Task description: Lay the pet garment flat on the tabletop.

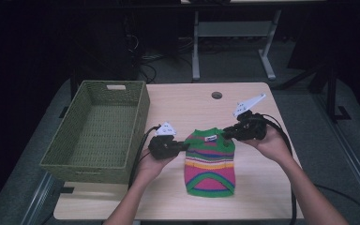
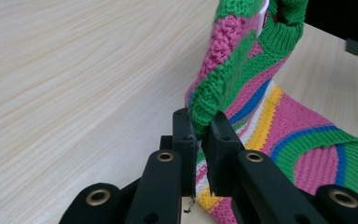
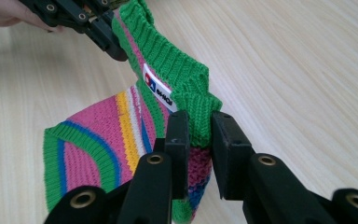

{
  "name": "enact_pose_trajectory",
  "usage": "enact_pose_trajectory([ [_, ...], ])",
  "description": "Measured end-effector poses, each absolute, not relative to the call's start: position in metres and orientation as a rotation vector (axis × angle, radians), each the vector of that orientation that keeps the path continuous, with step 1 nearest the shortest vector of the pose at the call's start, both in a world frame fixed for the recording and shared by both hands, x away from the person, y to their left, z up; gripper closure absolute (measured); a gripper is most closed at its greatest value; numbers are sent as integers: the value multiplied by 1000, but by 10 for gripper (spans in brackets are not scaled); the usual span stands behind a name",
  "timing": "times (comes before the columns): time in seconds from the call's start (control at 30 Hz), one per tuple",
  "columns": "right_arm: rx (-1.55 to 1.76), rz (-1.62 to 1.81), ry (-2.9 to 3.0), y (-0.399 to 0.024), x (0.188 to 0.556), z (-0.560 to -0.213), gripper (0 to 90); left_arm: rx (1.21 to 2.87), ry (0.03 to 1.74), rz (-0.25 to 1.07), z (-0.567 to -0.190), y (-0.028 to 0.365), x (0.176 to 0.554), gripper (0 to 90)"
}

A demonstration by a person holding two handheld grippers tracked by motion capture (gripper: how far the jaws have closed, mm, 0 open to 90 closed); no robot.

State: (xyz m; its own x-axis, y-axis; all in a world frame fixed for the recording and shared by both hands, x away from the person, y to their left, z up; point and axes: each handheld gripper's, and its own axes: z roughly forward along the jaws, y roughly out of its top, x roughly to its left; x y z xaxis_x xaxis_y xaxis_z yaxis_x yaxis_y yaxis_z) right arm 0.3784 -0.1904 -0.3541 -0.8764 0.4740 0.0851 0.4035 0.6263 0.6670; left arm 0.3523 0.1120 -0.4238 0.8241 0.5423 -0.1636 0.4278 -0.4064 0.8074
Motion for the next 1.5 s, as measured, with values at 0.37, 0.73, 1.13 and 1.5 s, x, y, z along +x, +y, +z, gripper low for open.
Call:
enact_pose_trajectory([
  [0.37,811,1062,2723,-192,392,-365,761,2028,777,138,-433,110,363,837],
  [0.73,832,1074,2697,-191,400,-367,763,1986,810,182,-434,111,368,837],
  [1.13,1071,1058,2500,-194,436,-389,517,1961,916,280,-434,112,378,508],
  [1.5,1075,1127,2581,-206,431,-400,466,1959,873,251,-431,110,373,440],
])
